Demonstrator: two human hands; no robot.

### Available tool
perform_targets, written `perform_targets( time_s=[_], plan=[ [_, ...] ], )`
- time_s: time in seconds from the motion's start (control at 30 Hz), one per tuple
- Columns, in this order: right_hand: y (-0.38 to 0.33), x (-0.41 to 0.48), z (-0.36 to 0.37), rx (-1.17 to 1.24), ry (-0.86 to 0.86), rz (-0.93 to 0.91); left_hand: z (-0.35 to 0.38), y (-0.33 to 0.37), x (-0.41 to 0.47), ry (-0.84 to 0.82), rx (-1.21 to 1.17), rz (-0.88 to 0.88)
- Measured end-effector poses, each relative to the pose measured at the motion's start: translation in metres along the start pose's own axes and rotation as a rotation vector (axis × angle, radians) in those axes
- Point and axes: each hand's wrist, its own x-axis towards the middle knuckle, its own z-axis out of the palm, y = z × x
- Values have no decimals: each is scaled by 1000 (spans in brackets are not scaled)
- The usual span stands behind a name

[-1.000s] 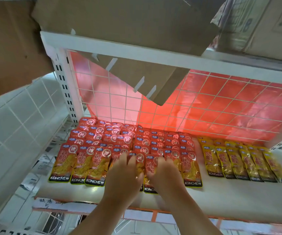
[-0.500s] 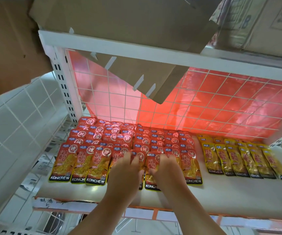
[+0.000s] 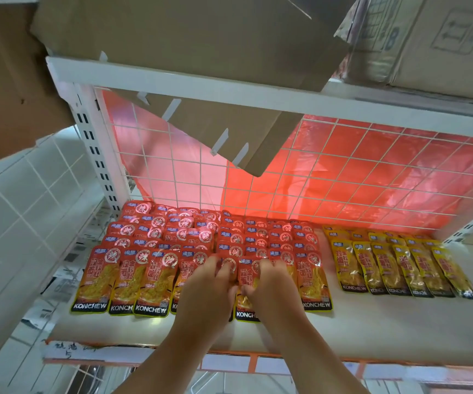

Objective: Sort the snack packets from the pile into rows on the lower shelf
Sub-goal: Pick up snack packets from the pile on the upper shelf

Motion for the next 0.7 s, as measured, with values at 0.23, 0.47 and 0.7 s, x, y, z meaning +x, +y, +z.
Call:
perform_targets(
  time_s=[0.23, 0.47, 0.7],
  plan=[
    [-4, 1, 1, -42, -16, -12, -1, 0, -3, -10, -7, 15],
    [-3, 3, 1, -20, -14, 17, 2, -1, 0, 8, -19, 17],
    [0, 2, 0, -45, -6, 24, 5, -2, 1, 9, -39, 20]
  ],
)
